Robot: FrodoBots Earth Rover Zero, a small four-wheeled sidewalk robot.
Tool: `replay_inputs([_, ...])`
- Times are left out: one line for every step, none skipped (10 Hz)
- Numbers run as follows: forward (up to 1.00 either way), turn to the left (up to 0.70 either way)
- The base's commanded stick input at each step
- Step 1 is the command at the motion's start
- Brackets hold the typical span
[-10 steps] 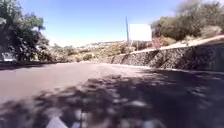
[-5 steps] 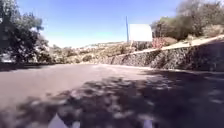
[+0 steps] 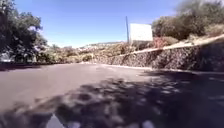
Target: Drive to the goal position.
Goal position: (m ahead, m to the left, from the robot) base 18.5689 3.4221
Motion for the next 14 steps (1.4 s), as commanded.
replay_inputs([0.70,0.00])
replay_inputs([0.70,0.00])
replay_inputs([0.70,0.00])
replay_inputs([0.70,0.00])
replay_inputs([0.70,0.00])
replay_inputs([0.70,0.00])
replay_inputs([0.70,0.00])
replay_inputs([0.70,0.00])
replay_inputs([0.70,0.00])
replay_inputs([0.70,0.00])
replay_inputs([0.70,0.00])
replay_inputs([0.70,0.00])
replay_inputs([0.70,0.00])
replay_inputs([0.70,0.00])
